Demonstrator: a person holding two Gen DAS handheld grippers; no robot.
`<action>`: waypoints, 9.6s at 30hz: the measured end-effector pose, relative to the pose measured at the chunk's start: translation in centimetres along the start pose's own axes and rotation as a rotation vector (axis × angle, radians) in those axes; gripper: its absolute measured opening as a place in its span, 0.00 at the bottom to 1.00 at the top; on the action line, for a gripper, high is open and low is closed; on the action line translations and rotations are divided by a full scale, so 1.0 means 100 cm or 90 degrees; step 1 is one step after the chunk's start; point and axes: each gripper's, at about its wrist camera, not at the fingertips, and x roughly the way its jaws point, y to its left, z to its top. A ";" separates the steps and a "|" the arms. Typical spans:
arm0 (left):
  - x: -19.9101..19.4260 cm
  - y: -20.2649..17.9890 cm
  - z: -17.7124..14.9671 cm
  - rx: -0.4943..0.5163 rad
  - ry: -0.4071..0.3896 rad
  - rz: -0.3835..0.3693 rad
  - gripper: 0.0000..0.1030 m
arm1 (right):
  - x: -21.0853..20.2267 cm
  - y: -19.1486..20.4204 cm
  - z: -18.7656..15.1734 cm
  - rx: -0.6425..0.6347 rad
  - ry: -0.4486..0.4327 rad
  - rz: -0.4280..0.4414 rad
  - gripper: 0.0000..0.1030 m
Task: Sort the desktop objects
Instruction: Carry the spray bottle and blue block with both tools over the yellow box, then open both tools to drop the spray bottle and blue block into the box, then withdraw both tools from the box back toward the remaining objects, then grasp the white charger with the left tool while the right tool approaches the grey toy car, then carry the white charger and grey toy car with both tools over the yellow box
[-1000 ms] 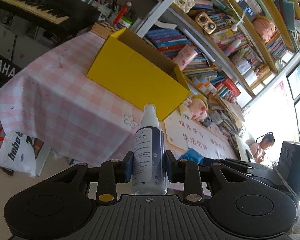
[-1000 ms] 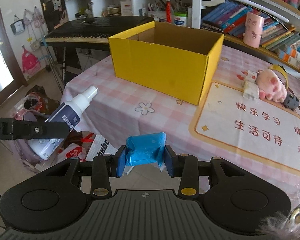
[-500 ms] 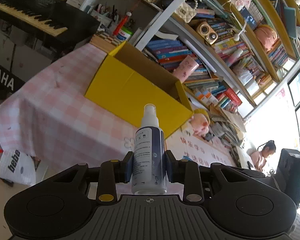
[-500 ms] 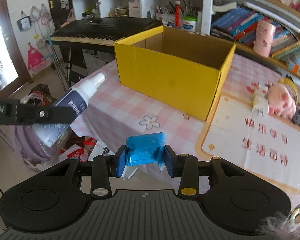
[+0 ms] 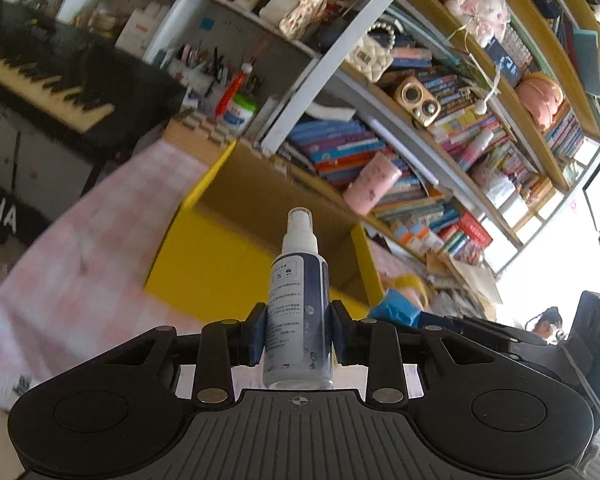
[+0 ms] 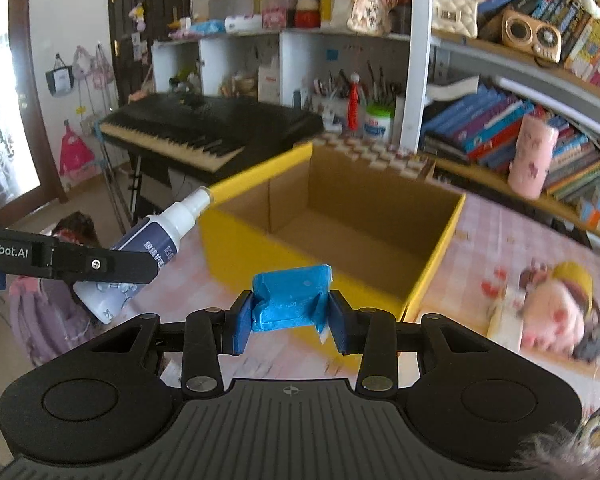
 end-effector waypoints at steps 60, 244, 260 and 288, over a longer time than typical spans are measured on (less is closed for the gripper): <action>0.117 -0.065 0.060 0.256 -0.006 0.205 0.74 | 0.124 -0.102 0.081 -0.139 0.047 -0.013 0.72; 0.340 -0.220 -0.089 0.283 0.193 0.275 0.40 | 0.069 -0.370 -0.110 0.156 0.072 -0.221 0.59; 0.294 -0.221 -0.094 0.214 0.164 0.241 0.40 | 0.030 -0.358 -0.115 0.177 0.057 -0.214 0.58; 0.182 -0.212 -0.090 0.183 0.127 0.108 0.40 | -0.059 -0.272 -0.129 0.234 0.033 -0.229 0.58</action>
